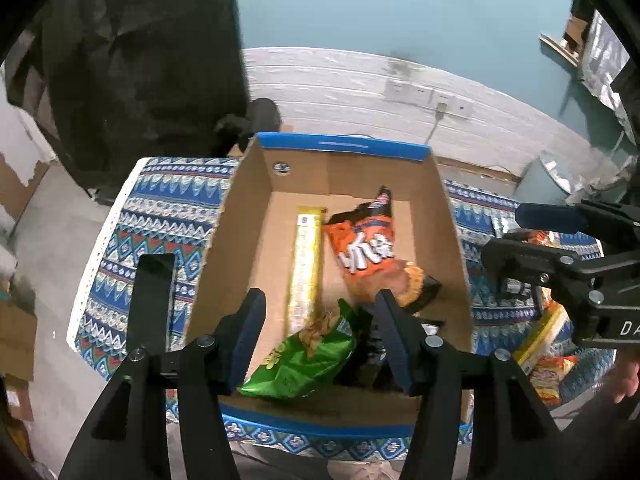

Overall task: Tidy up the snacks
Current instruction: 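Drop the green bag into the box with the left tool while the right tool releases the black pack, then grasp a long gold wafer bar with the left tool while the right tool grasps an orange chip bag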

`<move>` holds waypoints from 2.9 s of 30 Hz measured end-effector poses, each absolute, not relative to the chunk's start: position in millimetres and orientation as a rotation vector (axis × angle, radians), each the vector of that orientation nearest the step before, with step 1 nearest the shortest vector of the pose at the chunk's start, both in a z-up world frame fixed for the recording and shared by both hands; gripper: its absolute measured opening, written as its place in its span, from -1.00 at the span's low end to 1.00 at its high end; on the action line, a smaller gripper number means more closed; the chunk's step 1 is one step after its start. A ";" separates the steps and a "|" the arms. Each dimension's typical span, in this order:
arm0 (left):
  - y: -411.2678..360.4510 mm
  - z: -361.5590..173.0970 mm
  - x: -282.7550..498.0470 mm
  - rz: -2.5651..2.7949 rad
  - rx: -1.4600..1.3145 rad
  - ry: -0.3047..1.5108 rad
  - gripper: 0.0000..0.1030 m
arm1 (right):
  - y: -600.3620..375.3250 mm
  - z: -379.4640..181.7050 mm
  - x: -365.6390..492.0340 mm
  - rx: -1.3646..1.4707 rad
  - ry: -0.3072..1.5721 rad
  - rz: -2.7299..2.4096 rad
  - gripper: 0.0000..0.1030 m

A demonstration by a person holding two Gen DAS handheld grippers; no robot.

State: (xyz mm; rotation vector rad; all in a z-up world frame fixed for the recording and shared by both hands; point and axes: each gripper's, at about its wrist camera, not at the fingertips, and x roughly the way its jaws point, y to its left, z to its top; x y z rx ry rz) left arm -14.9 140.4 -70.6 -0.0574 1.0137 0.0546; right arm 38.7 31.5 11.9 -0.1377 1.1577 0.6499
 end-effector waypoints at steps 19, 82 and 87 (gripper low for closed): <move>44.3 -72.1 -31.8 -0.184 0.066 1.043 0.18 | -65.0 5.4 -3.7 -0.205 1.195 0.570 0.38; -106.0 -159.5 -22.8 -0.435 0.283 1.302 0.37 | -189.9 -139.7 -32.4 -0.156 1.592 0.400 0.01; -126.0 -166.9 -16.5 -0.469 0.319 1.303 0.40 | -224.7 -134.1 -21.0 -0.118 1.561 0.339 0.01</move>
